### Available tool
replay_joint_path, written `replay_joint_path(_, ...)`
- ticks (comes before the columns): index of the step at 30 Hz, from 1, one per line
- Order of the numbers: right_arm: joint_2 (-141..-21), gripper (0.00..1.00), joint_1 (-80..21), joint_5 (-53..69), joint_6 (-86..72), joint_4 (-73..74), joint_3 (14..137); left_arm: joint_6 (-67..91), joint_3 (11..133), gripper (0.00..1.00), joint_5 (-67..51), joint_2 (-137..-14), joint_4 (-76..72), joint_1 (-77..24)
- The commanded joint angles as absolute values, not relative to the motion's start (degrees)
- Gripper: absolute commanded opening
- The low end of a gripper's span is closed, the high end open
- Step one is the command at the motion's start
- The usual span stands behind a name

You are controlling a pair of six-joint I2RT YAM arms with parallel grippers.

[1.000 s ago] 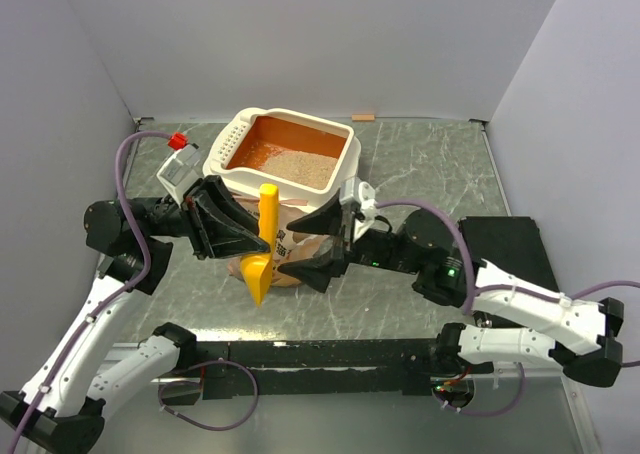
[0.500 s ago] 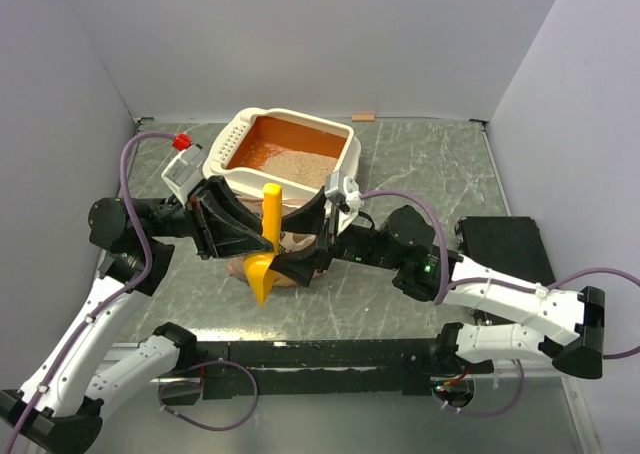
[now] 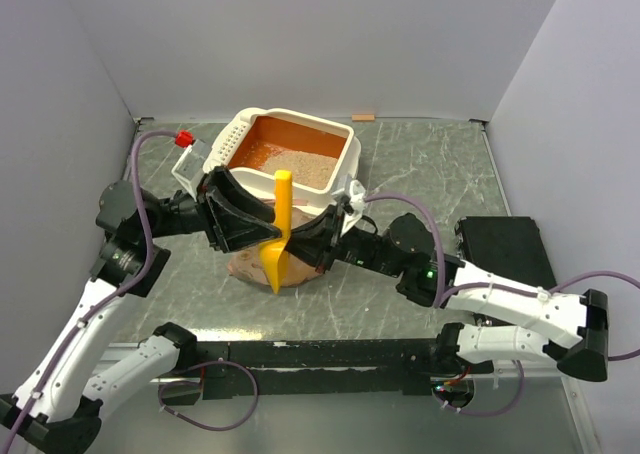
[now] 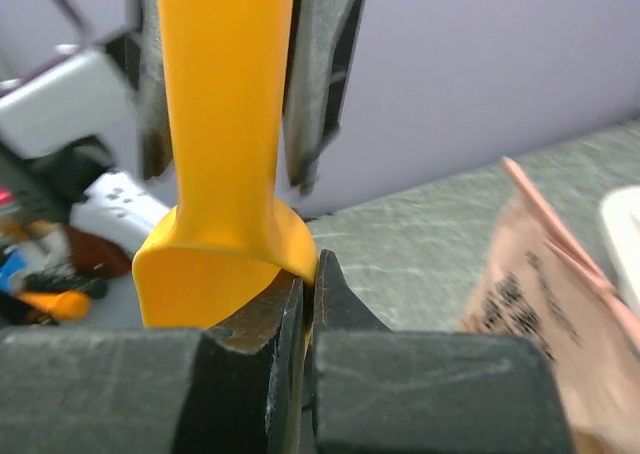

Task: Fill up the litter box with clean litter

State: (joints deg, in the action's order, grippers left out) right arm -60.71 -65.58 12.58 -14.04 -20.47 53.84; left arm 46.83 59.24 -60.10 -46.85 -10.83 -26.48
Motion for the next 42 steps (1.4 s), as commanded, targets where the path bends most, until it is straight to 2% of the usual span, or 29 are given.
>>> replay_joint_path(1, -53.72, 0.0, -65.04, 0.19, -13.27, -19.17, 54.05, 29.98, 63.81, 0.62, -47.75, -44.74, 9.04, -26.63)
replay_joint_path(2, -52.83, 0.0, -65.13, -2.09, -13.36, -18.03, 54.05, 28.67, 63.81, 0.72, -44.42, -44.39, 10.36, -26.63)
replay_joint_path(4, -50.64, 0.0, -65.13, -7.98, -13.27, -15.05, 54.23, 25.58, 63.2, 0.77, -40.8, -43.69, 12.12, -26.63)
replay_joint_path(9, -46.85, 0.0, -65.13, -20.11, -17.22, -13.71, 53.17, 21.81, 57.59, 0.99, -32.62, -39.73, 9.85, -26.63)
replay_joint_path(16, -53.16, 0.0, -65.13, -43.99, -31.27, -8.36, 58.87, 21.88, 43.52, 0.99, -25.58, -34.9, -8.68, -26.63)
replay_joint_path(24, -62.82, 0.0, -64.6, -55.01, -37.79, -4.67, 68.53, 21.88, 38.24, 0.99, -18.02, -35.95, -20.81, -26.72)
replay_joint_path(31, -68.11, 0.0, -62.06, -52.56, -48.15, -0.19, 72.15, 22.24, 36.48, 0.98, -15.56, -34.98, -25.83, -26.98)
replay_joint_path(42, -74.44, 0.0, -61.87, -45.79, -51.68, -4.65, 73.39, 23.2, 34.63, 0.96, -16.7, -36.91, -30.76, -27.77)
